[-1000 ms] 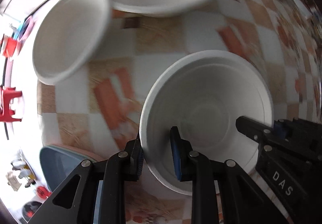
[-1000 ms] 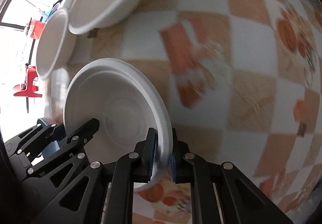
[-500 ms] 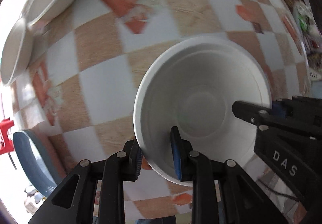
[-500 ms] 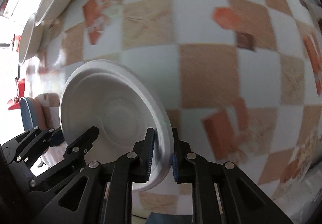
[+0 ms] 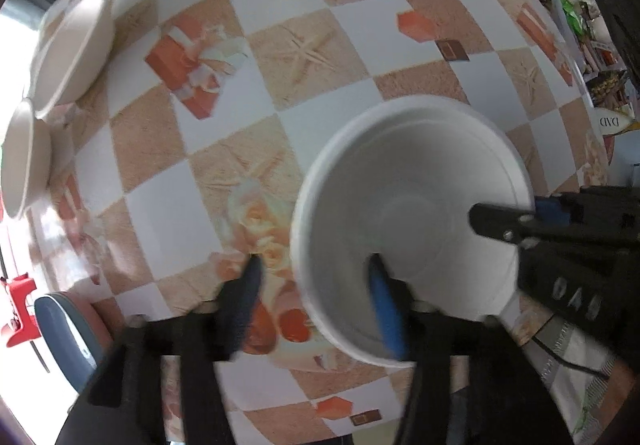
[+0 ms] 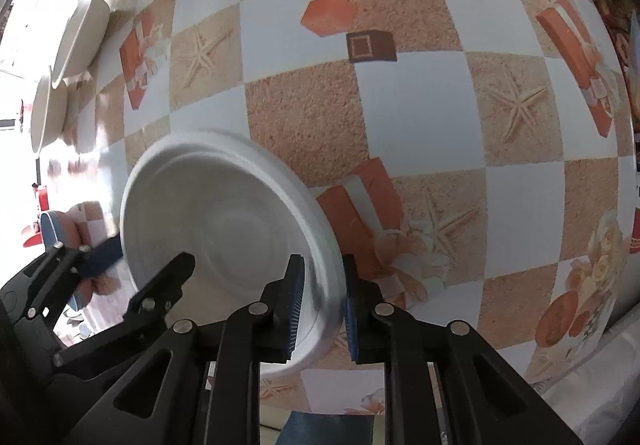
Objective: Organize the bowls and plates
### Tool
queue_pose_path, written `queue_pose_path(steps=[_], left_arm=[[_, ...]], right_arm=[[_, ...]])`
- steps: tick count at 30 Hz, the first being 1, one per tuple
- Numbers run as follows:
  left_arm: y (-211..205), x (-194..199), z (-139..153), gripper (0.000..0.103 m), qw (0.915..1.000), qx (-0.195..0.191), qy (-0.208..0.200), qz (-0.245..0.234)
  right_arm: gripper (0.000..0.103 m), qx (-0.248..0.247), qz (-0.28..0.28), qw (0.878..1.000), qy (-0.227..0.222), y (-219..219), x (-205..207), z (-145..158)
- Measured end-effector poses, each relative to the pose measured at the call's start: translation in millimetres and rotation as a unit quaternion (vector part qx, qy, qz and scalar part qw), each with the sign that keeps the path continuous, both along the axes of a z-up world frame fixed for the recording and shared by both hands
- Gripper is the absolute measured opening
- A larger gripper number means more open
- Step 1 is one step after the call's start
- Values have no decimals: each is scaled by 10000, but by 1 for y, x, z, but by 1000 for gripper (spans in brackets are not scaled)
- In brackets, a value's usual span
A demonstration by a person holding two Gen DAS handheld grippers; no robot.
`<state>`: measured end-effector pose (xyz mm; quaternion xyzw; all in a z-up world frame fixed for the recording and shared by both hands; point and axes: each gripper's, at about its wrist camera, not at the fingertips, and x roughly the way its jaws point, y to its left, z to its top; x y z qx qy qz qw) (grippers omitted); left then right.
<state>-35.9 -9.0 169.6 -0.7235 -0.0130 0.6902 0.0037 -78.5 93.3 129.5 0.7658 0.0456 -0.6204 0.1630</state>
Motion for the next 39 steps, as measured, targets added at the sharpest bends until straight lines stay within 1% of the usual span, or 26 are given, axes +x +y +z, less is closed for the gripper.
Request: queue_pose_path(steps=[1,3,4,6,7,8,10,13,14,15,17,18,19,21,23,25,26,27,30,32,35,37,39], left_arm=[[-15,-9,4,74,10000,-30,68,14],[-31,-6,9,77,9999,-34,131,62],[-39,-3,12,78,9999,9,135,93],[-57,5,18,78,9998,60,168,126],[-66,8,19,79,9998,64,183,110],[-72,13,23,79,9997,68,194,92],[-88,22,31,79,9996,142,217,86],[-107,30,46,79,9987,427,254,136],[-114,34,52,79,9978,583,276,136],[-118,36,57,79,9971,699,296,110],[-117,36,74,79,9960,809,384,36],[-105,28,85,79,9958,803,448,9],[-111,25,96,79,9957,756,538,19],[-120,14,104,79,9955,596,714,169],[-130,-4,111,79,9939,412,903,477],[-160,-21,115,79,9906,218,1030,877],[-166,-31,110,79,9894,104,1050,1000],[-182,-41,110,79,9872,-70,1064,1189],[-217,-68,103,79,9806,-337,1128,1567],[-234,-82,95,79,9772,-541,1110,1725],[-252,-106,82,79,9731,-804,1113,1849],[-261,-120,72,79,9722,-938,1108,1835],[-268,-133,60,79,9730,-1042,1000,1801]], right_arm=[[20,-20,-33,10000,18,7,-3,3],[20,-24,-99,9999,63,6,3,6],[24,-15,-117,9999,88,8,3,6],[80,-44,-164,9997,186,13,0,12],[82,-108,-184,9994,274,14,-2,17],[82,-155,-175,9992,333,14,-4,21],[82,-89,-173,9988,458,15,-9,29],[82,-98,-265,9976,630,17,-18,45],[82,-105,-300,9971,686,15,-20,50],[82,-128,-323,9967,735,12,-23,54],[82,-194,-322,9961,793,5,-35,63],[82,-248,-289,9959,822,-3,-39,65],[82,-295,-245,9957,844,-11,-44,68],[82,-389,-132,9951,896,-27,-50,72],[82,-494,-45,9947,898,-46,-56,76],[82,-612,37,9943,874,-69,-60,77],[82,-651,66,9942,855,-79,-61,78],[82,-691,100,9940,840,-91,-65,79],[82,-736,158,9937,835,-119,-75,81],[82,-790,95,9937,789,-137,-84,79],[82,-918,-28,9933,707,-164,-97,71],[82,-925,-16,9931,719,-181,-104,66],[82,-945,-13,9931,698,-195,-109,60]])
